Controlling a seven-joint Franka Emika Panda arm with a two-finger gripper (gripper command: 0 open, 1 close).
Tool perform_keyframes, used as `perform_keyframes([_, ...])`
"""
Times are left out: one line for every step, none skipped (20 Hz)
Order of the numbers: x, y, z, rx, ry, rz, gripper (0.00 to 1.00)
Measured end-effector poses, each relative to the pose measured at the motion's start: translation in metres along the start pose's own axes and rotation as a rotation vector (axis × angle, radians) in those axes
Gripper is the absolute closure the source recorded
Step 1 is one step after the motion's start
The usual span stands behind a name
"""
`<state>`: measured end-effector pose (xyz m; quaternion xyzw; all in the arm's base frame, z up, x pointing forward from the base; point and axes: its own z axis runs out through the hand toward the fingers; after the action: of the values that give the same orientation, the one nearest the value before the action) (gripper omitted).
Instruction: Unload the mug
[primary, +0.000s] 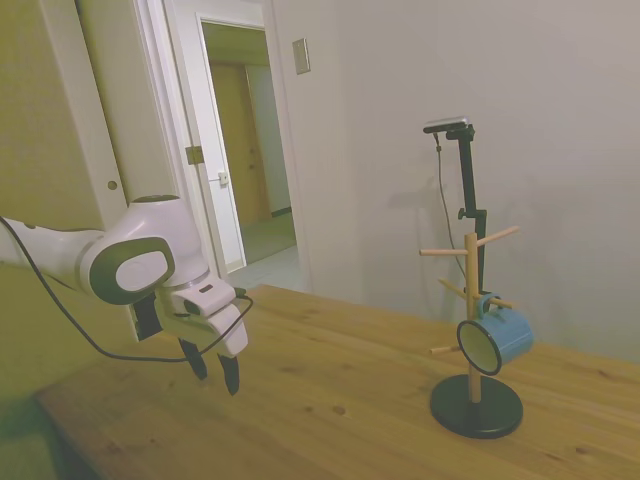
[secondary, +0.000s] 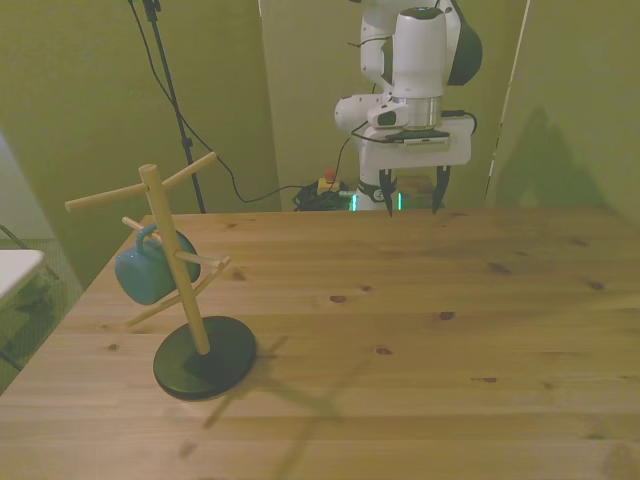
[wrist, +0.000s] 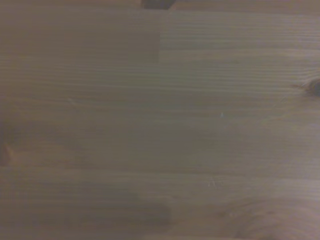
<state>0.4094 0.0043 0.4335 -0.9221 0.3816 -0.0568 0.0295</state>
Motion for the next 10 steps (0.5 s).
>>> perform_keyframes([0.000, 0.000, 0.000, 0.002, 0.000, 0.001, 0.00])
perform_keyframes([0.001, 0.000, 0.000, 0.010, 0.000, 0.006, 0.00])
perform_keyframes([0.006, 0.001, -0.003, 0.021, 0.012, 0.020, 0.00])
perform_keyframes([0.018, 0.008, -0.013, 0.045, 0.042, 0.053, 0.00])
perform_keyframes([0.032, 0.018, -0.026, 0.063, 0.065, 0.091, 0.00])
perform_keyframes([0.044, 0.030, -0.037, 0.077, 0.086, 0.125, 0.00])
perform_keyframes([0.056, 0.041, -0.047, 0.089, 0.106, 0.156, 0.00])
perform_keyframes([0.065, 0.051, -0.056, 0.094, 0.128, 0.179, 0.00])
perform_keyframes([0.076, 0.061, -0.065, 0.097, 0.159, 0.202, 0.00])
perform_keyframes([0.087, 0.072, -0.071, 0.099, 0.200, 0.227, 0.00])
